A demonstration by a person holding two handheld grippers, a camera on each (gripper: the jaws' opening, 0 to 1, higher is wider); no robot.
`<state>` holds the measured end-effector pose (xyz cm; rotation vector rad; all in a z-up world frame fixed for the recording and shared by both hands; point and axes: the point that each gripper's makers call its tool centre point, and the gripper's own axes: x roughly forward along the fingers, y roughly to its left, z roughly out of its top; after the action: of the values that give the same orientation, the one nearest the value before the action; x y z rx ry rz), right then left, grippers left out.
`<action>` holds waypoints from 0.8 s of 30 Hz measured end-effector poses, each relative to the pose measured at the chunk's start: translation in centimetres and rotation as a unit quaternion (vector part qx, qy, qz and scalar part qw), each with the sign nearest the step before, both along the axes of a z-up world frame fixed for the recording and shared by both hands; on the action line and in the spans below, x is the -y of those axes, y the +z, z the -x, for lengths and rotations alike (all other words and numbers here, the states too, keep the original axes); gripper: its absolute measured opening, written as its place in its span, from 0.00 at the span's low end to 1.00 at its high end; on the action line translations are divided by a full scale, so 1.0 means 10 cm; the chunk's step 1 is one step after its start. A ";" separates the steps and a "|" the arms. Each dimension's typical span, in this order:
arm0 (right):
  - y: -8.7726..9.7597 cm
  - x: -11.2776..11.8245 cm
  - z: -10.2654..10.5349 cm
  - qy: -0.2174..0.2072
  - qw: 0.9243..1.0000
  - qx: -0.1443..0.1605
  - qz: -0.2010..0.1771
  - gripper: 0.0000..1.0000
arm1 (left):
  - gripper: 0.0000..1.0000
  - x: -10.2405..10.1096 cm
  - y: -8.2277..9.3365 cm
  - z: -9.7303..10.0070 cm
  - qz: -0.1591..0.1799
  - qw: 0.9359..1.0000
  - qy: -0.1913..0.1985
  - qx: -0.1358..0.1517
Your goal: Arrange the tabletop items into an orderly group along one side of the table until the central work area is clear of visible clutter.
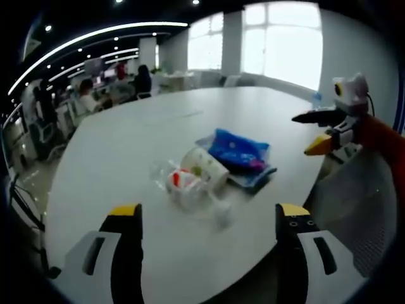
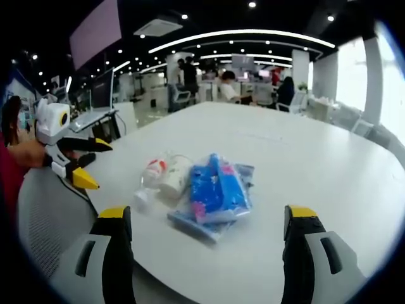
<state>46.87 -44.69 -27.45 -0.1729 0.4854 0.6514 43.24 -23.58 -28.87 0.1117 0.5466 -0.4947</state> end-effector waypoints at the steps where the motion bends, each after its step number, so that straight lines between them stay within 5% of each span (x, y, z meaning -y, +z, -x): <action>1: 0.00 0.00 0.00 0.000 1.000 0.000 0.000 0.99 | 0.83 0.00 0.00 0.00 0.000 1.000 -0.001 0.000; 24: 0.00 -0.01 0.00 0.003 1.000 0.000 0.002 0.99 | 0.77 -0.07 0.06 -0.04 -0.022 1.000 -0.020 0.010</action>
<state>46.83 -44.60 -27.49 -0.1785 0.4859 0.6557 43.65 -22.90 -28.29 0.1699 0.5360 -0.5193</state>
